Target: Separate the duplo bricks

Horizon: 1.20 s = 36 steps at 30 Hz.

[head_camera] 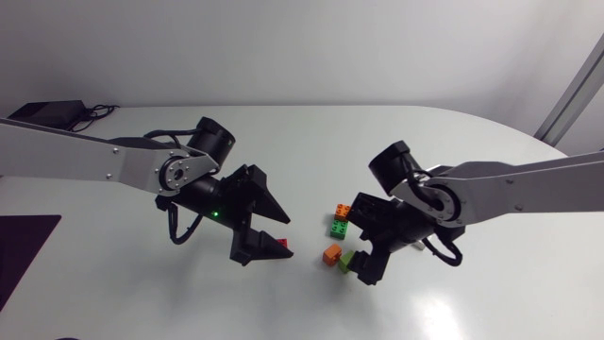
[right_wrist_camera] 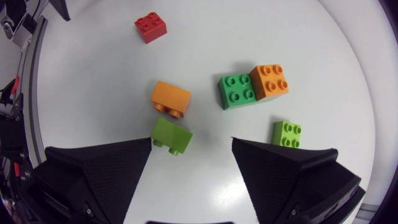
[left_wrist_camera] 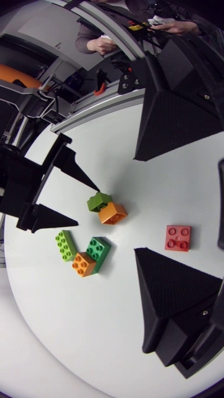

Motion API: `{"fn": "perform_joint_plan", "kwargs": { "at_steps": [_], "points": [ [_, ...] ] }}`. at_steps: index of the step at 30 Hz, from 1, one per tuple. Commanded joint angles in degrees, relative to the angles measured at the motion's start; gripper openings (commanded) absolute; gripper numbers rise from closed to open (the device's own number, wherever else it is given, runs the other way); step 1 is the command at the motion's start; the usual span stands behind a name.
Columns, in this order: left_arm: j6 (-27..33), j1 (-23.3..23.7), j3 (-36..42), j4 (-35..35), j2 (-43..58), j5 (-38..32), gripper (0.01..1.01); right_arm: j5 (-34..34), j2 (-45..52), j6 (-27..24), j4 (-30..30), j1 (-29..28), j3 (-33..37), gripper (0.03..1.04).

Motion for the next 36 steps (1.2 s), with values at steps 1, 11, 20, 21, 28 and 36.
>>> {"fn": "perform_joint_plan", "kwargs": {
  "at_steps": [1,11,20,21,28,36],
  "points": [
    [-0.6,0.34,-1.54,0.78,-0.85,0.03,0.975,1.74,3.16,4.22,-0.91,1.52,1.45,0.93],
    [-0.6,0.52,-2.41,1.57,-1.55,-0.59,0.975,2.79,5.44,12.57,-4.96,4.25,5.75,0.9],
    [-0.6,0.6,-2.5,1.83,-1.9,-0.67,0.975,6.05,7.55,16.88,-6.19,6.97,5.84,0.78],
    [-0.6,0.6,-2.59,1.83,-1.9,-0.67,0.975,6.22,7.55,16.97,-6.28,7.15,5.75,0.76],
    [-0.6,0.6,-2.59,1.83,-1.9,-0.76,0.975,7.19,7.37,16.88,-6.8,7.23,5.23,0.41],
    [-0.6,0.34,-2.59,2.18,-1.9,-0.85,0.975,7.28,7.11,15.38,-7.07,5.92,4.0,0.23]
  ]
}}
